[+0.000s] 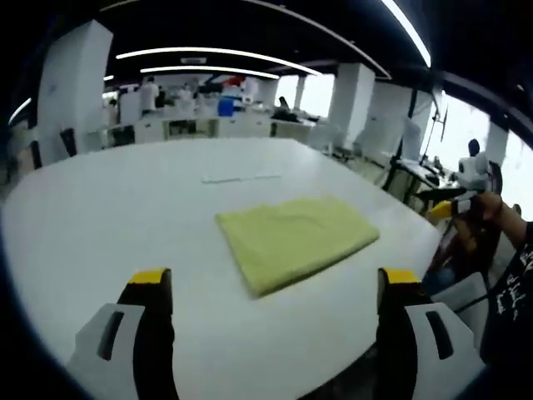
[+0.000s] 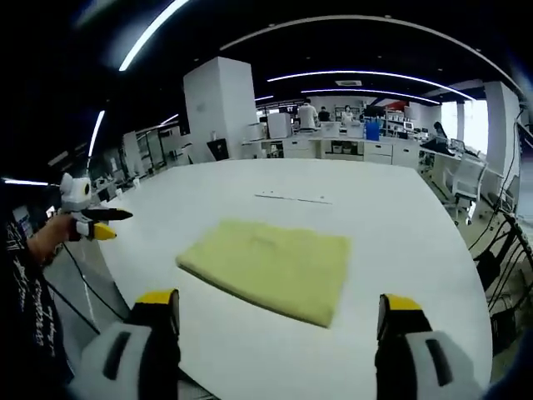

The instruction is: Fold the garment on the visible template until the final outline fits inside the template.

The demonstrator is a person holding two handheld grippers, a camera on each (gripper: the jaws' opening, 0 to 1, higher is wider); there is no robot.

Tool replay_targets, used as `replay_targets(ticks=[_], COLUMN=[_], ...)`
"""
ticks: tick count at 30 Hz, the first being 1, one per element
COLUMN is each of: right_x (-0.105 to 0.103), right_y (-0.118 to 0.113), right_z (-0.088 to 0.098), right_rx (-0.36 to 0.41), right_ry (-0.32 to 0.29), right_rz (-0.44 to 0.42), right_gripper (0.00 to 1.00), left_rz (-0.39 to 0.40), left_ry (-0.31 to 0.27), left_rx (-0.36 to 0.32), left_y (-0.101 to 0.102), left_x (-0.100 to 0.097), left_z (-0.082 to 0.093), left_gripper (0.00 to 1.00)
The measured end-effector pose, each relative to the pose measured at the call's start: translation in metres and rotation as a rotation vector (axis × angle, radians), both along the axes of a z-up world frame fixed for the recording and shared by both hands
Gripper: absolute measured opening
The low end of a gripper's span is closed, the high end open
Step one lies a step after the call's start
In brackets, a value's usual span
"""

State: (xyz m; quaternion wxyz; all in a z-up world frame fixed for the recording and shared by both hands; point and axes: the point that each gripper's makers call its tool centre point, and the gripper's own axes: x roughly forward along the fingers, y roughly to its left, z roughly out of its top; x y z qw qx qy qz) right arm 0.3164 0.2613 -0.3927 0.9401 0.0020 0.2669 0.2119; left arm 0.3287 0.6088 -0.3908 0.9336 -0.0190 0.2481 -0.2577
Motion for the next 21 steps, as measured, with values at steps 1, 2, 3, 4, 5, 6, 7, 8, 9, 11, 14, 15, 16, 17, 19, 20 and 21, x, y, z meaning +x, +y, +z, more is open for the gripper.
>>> replay_targets(ticks=[1, 2, 3, 4, 5, 6, 7, 8, 9, 11, 14, 15, 16, 17, 19, 20, 21], right_x=[0.0, -0.001, -0.002, -0.003, -0.003, -0.004, -0.005, -0.005, -0.007, -0.007, -0.007, -0.007, -0.007, -0.007, -0.008, -0.008, -0.008], right_y=[-0.001, -0.001, 0.0, 0.0, -0.001, -0.001, 0.0, 0.0, 0.001, 0.0, -0.001, -0.001, -0.001, -0.001, 0.0, 0.0, 0.0], right_z=[-0.001, -0.002, -0.003, -0.003, -0.005, -0.005, -0.006, -0.006, -0.007, -0.008, -0.007, -0.006, -0.006, -0.006, -0.007, -0.007, -0.007], right_rx=[-0.001, -0.003, -0.005, -0.006, -0.005, -0.003, -0.001, -0.001, -0.004, -0.01, -0.008, -0.006, -0.005, -0.005, -0.007, -0.009, -0.011], right_ry=[0.004, 0.004, 0.003, 0.003, 0.003, 0.004, 0.008, 0.009, 0.013, 0.014, 0.014, 0.012, 0.009, 0.009, 0.013, 0.013, 0.014], right_rz=[-0.001, -0.001, 0.002, 0.001, -0.001, 0.0, -0.003, -0.003, 0.0, -0.003, -0.008, -0.01, -0.012, -0.013, -0.012, -0.013, -0.012], right_gripper=[1.0, 1.0, 1.0, 1.0, 1.0, 1.0, 1.0, 1.0, 1.0, 1.0, 1.0, 1.0, 1.0, 1.0, 1.0, 1.0, 1.0], left_rz=[0.0, 0.0, 0.003, 0.004, 0.005, 0.009, 0.006, 0.005, 0.001, -0.009, -0.014, -0.014, -0.013, -0.014, -0.014, -0.014, -0.014], left_ry=[0.001, 0.002, 0.007, 0.009, 0.012, 0.011, 0.012, 0.013, 0.019, 0.025, 0.029, 0.03, 0.032, 0.034, 0.035, 0.035, 0.034], left_rx=[0.003, 0.009, 0.016, 0.017, 0.019, 0.017, 0.015, 0.014, 0.014, 0.02, 0.032, 0.027, 0.019, 0.012, 0.003, 0.003, 0.003], left_y=[0.0, 0.001, 0.002, 0.002, 0.003, 0.002, 0.001, 0.0, -0.003, -0.005, -0.006, -0.006, -0.007, -0.008, -0.009, -0.009, -0.009], left_x=[-0.001, -0.002, -0.003, -0.003, -0.004, -0.005, -0.006, -0.006, -0.008, -0.009, -0.01, -0.01, -0.01, -0.01, -0.01, -0.01, -0.01], left_z=[-0.001, -0.002, -0.004, -0.005, -0.006, -0.006, -0.006, -0.006, -0.008, -0.011, -0.012, -0.012, -0.012, -0.011, -0.011, -0.011, -0.011], left_gripper=[0.99, 0.98, 0.98, 0.98, 0.98, 0.98, 0.98, 0.98, 0.98, 0.98, 0.98, 0.97, 0.97, 0.97, 0.97, 0.97, 0.97])
